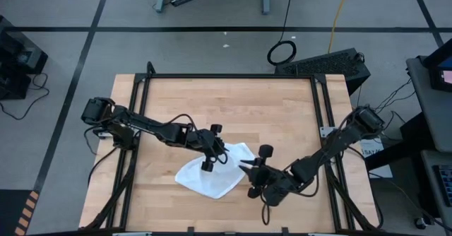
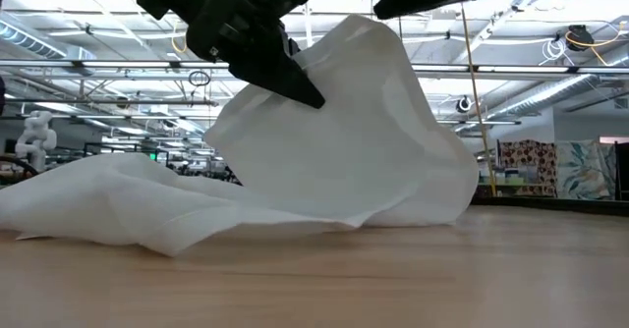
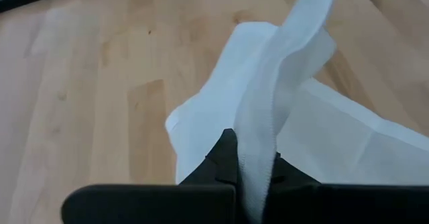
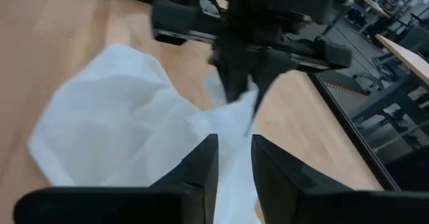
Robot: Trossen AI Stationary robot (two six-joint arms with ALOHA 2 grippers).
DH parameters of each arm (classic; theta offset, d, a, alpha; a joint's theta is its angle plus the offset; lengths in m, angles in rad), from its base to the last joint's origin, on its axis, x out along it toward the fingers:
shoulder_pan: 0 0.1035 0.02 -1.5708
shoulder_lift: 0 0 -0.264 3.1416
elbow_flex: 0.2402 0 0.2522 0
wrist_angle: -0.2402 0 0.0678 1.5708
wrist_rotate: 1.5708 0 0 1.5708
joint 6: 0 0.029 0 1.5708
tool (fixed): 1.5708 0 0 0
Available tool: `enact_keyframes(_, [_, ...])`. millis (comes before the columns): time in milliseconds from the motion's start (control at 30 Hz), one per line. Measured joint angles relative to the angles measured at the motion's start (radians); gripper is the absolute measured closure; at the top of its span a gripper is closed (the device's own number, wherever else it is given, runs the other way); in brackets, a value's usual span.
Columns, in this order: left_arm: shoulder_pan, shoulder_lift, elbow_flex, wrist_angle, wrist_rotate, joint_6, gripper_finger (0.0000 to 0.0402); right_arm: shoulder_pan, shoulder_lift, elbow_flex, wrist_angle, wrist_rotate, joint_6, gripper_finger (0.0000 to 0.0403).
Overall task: Roll towel
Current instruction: Roll the white towel
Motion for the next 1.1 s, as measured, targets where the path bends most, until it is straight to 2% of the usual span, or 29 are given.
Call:
enact_keyframes(100, [0.0, 0.0, 0.0, 0.0, 0.019, 0.0, 0.04, -0.015, 0.0, 0.0, -0.021, 0.002, -0.002, 0.0339])
enact_keyframes(200, [0.0, 0.0, 0.0, 0.0, 0.021, 0.003, 0.04, -0.026, 0.0, 0.0, -0.046, 0.004, 0.004, 0.0374])
enact_keyframes(300, [0.0, -0.01, 0.0, -0.003, 0.063, 0.008, 0.04, -0.033, 0.0, 0.0, -0.115, 0.009, 0.074, 0.0398])
enact_keyframes(500, [0.0, -0.038, 0.0, -0.001, 0.13, 0.002, 0.04, -0.033, 0.0, 0.0, -0.238, 0.021, 0.295, 0.0381])
enact_keyframes(633, [0.013, -0.038, 0.0, -0.034, 0.129, -0.029, 0.04, 0.009, 0.0, 0.0, -0.159, -0.002, 0.299, 0.0376])
enact_keyframes(800, [0.062, -0.037, 0.0, -0.056, 0.123, -0.155, 0.04, 0.063, 0.009, 0.0, -0.028, 0.0, 0.318, 0.0362])
enact_keyframes(1100, [0.084, -0.037, 0.0, -0.024, 0.121, -0.236, 0.04, 0.032, 0.155, 0.001, 0.018, 0.085, 0.475, 0.0278])
